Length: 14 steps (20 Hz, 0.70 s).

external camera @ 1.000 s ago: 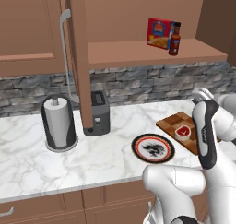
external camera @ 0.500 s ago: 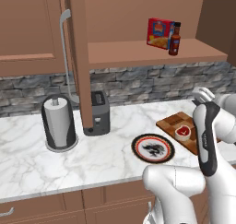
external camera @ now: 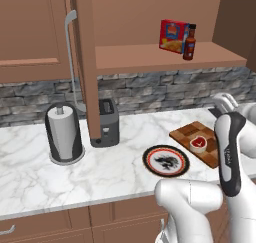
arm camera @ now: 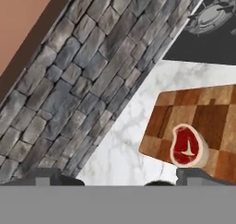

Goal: Pick the steak from the plate and place it on the cutting board. Then pick the condiment bottle from the cabinet and place it next to the cutting board.

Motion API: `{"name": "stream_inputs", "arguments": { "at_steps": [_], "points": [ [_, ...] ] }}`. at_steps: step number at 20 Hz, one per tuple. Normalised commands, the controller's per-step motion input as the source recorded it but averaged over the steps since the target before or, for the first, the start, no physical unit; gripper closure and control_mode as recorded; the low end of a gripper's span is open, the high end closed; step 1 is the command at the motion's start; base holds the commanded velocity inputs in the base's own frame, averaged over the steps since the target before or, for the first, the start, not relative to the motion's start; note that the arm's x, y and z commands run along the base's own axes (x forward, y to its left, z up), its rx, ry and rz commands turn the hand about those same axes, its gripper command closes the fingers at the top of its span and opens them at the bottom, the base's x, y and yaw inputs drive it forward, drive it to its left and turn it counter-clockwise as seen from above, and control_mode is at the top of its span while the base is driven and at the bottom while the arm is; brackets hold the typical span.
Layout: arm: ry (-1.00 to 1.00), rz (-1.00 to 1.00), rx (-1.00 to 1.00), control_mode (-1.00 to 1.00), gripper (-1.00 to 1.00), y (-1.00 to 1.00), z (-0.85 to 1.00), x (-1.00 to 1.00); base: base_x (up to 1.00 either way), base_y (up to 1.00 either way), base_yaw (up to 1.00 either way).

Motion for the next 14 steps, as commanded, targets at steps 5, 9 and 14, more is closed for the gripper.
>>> {"name": "stream_inputs", "arguments": {
  "at_steps": [5, 9, 14],
  "points": [
    [-0.08, -0.13, 0.25, -1.00, -1.00, 0.28, 0.12, -0.28, 0.00, 0.00, 0.00],
    [-0.05, -0.12, 0.24, -1.00, -1.00, 0.44, 0.08, -0.25, 0.00, 0.00, 0.00],
    [0.00, -0.12, 0.26, -1.00, -1.00, 0.46, 0.00, -0.08, 0.00, 0.00, 0.00]
  ]
}}
